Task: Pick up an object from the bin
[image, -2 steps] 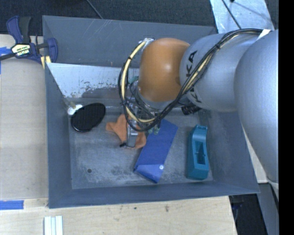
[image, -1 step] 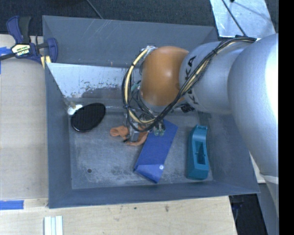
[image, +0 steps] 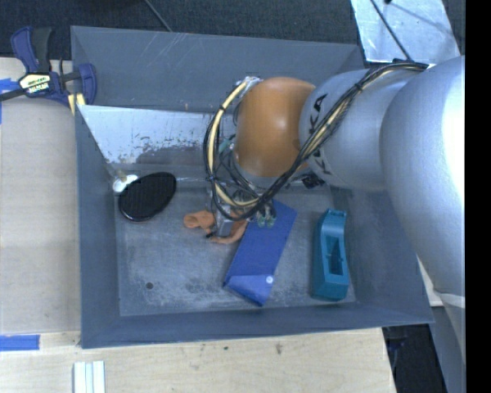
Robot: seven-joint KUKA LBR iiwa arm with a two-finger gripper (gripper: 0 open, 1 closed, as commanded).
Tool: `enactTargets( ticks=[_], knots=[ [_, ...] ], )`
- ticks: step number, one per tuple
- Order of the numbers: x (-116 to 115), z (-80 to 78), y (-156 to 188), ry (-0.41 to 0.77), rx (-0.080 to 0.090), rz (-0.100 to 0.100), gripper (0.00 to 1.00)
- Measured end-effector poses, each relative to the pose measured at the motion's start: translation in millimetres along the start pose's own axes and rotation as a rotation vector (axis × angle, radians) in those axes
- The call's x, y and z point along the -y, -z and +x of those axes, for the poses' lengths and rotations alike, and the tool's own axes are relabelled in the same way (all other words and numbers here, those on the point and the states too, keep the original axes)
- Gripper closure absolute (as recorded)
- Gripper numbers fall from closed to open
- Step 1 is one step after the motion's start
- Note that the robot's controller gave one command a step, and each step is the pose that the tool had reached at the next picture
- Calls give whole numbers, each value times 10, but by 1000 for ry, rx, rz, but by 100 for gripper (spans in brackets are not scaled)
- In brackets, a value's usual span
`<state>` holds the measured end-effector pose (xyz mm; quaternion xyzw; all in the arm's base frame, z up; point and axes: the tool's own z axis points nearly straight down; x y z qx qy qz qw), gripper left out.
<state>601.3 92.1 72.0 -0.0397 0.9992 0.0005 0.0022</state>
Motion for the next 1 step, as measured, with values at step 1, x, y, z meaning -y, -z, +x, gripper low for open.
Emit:
enactTargets(
  ticks=[1],
  knots=[
    [54,184,1412,-38,0,0,100]
  ],
)
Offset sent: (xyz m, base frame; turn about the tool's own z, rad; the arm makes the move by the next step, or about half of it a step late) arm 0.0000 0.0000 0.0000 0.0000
